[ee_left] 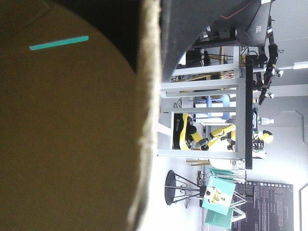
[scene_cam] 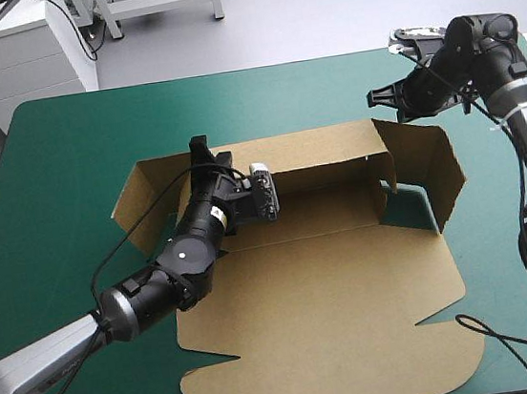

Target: Fold the box

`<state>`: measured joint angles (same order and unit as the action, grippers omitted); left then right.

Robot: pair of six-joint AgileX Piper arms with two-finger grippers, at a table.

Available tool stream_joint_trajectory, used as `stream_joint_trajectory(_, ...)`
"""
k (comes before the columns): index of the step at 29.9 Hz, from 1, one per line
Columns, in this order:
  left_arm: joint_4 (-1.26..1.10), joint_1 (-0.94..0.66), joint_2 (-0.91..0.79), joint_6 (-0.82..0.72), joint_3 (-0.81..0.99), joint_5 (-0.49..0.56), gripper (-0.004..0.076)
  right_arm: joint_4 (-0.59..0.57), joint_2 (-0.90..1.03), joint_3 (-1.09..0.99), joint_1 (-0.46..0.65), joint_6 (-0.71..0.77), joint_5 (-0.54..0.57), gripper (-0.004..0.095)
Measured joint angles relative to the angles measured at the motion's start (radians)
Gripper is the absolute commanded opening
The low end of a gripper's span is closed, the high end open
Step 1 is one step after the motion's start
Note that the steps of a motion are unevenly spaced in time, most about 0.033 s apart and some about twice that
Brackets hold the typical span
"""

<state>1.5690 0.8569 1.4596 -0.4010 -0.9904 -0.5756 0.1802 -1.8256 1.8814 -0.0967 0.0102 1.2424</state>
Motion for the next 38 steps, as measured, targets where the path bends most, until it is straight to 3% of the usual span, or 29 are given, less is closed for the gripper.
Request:
stream_joint_trajectory(21, 0.034, 0.0, 0.0, -0.015, 0.0, -0.001, -0.0007, 0.117, 0.0, -0.105, 0.0, -0.048, 0.0, -0.0019)
stream_joint_trajectory(30, 0.034, 0.0, 0.0, -0.015, 0.0, -0.004, -0.0007, 0.152, 0.111, -0.225, 0.0, -0.145, -0.003, -0.0019)
stream_joint_trajectory(38, 0.033, 0.0, 0.0, -0.015, 0.0, -0.004, -0.0007, 0.238, 0.248, -0.43, 0.0, -0.278, -0.163, -0.0019)
